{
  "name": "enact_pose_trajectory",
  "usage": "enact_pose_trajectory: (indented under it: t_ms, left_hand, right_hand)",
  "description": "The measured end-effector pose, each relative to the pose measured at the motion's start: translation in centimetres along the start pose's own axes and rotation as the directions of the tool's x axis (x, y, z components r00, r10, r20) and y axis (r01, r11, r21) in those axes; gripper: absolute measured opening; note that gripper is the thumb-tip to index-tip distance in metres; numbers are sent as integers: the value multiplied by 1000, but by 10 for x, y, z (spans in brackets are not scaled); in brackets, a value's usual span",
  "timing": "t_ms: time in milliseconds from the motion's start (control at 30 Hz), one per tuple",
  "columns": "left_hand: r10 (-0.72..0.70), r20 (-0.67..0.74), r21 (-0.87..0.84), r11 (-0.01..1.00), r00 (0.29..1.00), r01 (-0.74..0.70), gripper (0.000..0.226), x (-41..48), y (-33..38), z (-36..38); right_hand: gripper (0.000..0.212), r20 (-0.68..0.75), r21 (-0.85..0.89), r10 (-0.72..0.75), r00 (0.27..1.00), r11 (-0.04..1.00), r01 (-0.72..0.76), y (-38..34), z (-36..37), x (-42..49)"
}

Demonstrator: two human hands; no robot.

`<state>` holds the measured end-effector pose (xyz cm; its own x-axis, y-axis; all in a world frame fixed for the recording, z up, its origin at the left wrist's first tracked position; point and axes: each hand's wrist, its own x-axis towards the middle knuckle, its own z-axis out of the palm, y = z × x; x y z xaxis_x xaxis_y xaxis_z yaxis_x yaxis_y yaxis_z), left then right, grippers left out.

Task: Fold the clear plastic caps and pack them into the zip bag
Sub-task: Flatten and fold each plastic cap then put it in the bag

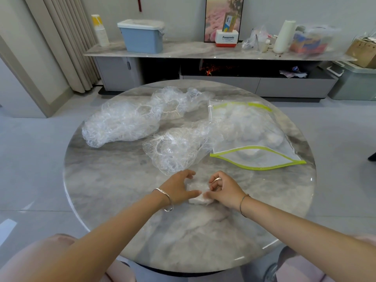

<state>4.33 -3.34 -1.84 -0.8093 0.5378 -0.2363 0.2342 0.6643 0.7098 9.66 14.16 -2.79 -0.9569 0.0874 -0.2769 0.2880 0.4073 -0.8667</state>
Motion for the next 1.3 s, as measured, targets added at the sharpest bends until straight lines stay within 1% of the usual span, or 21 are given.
enact_pose_trajectory:
  t_ms: [33,67,100,167,233,333,433,533,600,667,700,733,800,867,933,1033,1100,1167,1200,1267,1300]
  left_hand:
    - [-4,60,-47,999,998,7,56,0,3,-2]
    - [2,90,-92,996,996,6,51,1,5,-3]
    - [19,82,-148,989,996,-7,42,1,9,-3]
    - [46,-9,-296,954,999,-47,18,1,16,-3]
    - [34,-88,-394,917,996,-66,6,2,22,-3]
    - [44,-128,-438,894,991,-97,8,1,30,0]
    - [135,-137,-428,885,981,-181,7,1,44,8]
    - [209,-215,-385,880,954,-279,6,11,59,12]
    - [251,-303,-281,898,919,-338,11,22,66,11]
    - [394,-338,36,913,855,-407,31,36,70,13]
    - [472,-306,210,881,827,-425,42,44,71,15]
    - [512,-244,349,839,823,-418,54,53,74,18]
    - [494,-116,551,754,862,-358,71,74,79,26]
    - [465,-57,680,666,884,-306,71,94,84,32]
    - [434,-63,740,625,899,-250,64,113,89,31]
    - [347,-85,769,619,934,-160,54,133,93,20]
    - [293,-63,731,664,954,-156,46,143,97,13]
    - [277,-66,676,719,959,-161,43,148,103,6]
    - [282,-78,667,727,956,-160,43,149,106,3]
    - [295,-95,682,715,951,-153,43,154,114,-4]
    - [299,-89,702,696,950,-153,43,154,117,-7]
  right_hand:
    - [34,7,36,6,1000,999,-6,-3,-2,0]
    - [34,15,68,12,1000,998,-13,-6,-5,-2]
    - [33,26,94,17,1000,995,-19,-9,-9,-3]
    - [33,50,130,36,998,991,-43,-15,-17,-8]
    - [33,56,147,61,997,987,-68,-19,-24,-14]
    - [34,74,218,64,995,973,-79,-21,-31,-24]
    - [28,107,317,47,993,945,-79,-17,-39,-32]
    - [12,22,358,16,1000,933,-23,-12,-52,-32]
    - [20,-119,251,-37,992,966,66,-3,-65,-28]
    - [20,-266,-66,-162,950,987,149,13,-79,-25]
    - [22,-300,-244,-246,922,954,175,22,-84,-25]
    - [28,-309,-373,-321,896,907,196,31,-86,-26]
    - [39,-281,-477,-401,872,847,236,43,-90,-26]
    - [45,-211,-534,-451,867,796,284,48,-92,-22]
    - [49,-126,-611,-474,872,729,308,51,-98,-10]
    - [63,-36,-795,-436,899,558,239,56,-112,16]
    - [83,-23,-893,-316,948,433,123,58,-124,35]
    - [96,-61,-928,-226,972,371,28,57,-131,54]
    - [91,-103,-929,-193,976,369,-25,55,-133,63]
    - [65,-174,-926,-93,980,355,-130,47,-137,80]
    - [59,-196,-926,-61,979,340,-164,41,-138,89]
